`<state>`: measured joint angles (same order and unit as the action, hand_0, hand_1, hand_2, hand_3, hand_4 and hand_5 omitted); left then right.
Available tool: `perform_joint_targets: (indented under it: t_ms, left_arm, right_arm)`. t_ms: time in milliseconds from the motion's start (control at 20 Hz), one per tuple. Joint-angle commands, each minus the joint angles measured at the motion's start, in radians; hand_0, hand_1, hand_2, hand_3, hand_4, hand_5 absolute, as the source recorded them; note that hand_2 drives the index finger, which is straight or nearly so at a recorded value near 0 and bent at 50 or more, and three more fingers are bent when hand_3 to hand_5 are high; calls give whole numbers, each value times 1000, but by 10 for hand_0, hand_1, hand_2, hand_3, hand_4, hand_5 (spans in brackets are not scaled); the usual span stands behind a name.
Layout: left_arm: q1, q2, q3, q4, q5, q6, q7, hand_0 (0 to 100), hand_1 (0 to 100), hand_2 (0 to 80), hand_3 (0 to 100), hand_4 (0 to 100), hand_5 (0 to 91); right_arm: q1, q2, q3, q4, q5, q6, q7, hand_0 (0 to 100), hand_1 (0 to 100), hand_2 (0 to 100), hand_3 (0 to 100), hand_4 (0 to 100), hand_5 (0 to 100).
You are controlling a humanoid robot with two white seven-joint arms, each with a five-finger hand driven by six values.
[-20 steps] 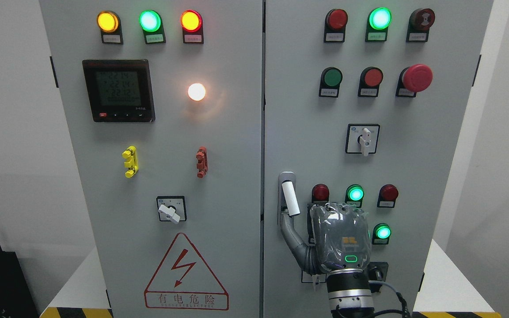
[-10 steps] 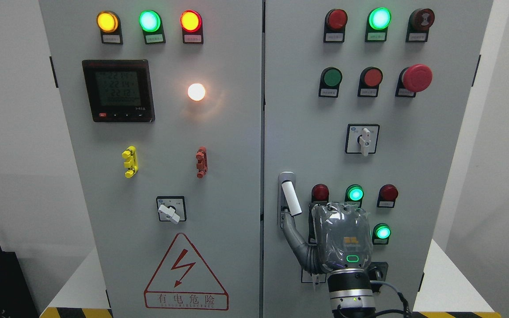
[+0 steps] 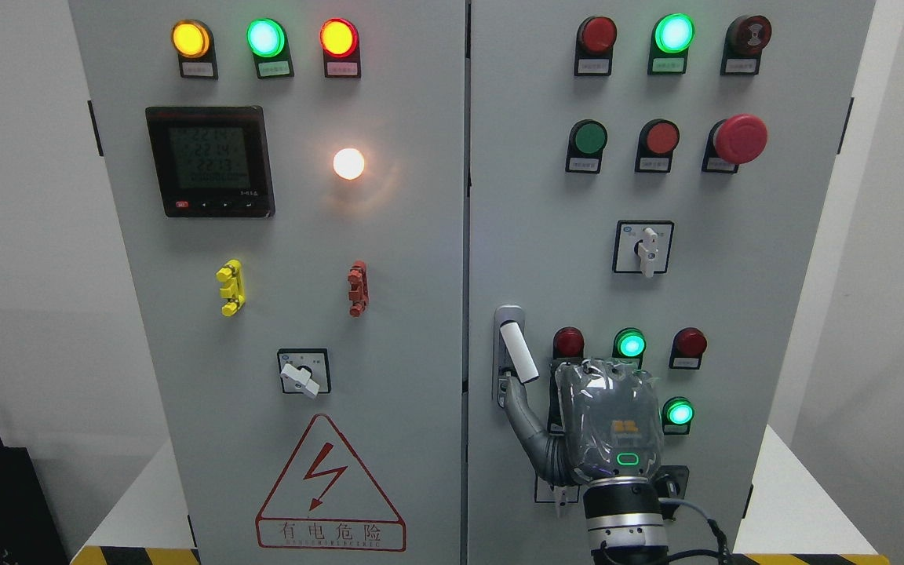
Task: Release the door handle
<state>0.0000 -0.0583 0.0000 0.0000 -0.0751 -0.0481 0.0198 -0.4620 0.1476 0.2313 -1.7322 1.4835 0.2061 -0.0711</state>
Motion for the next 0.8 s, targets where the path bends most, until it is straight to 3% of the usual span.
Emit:
perform_joint_targets:
  t_ms: [0,751]
  left_arm:
    - [-3,0,2,9,0,1,0,120,389,0,0,0,0]
    - [-3,0,2,9,0,1,0,120,389,0,0,0,0]
  right_arm:
    - [0,0,-1,0,0,-1,5,527,111,865,1000,995,998]
    - [-1,-2,-9,-1,-3,-1,5,524,119,862,1000,996,998]
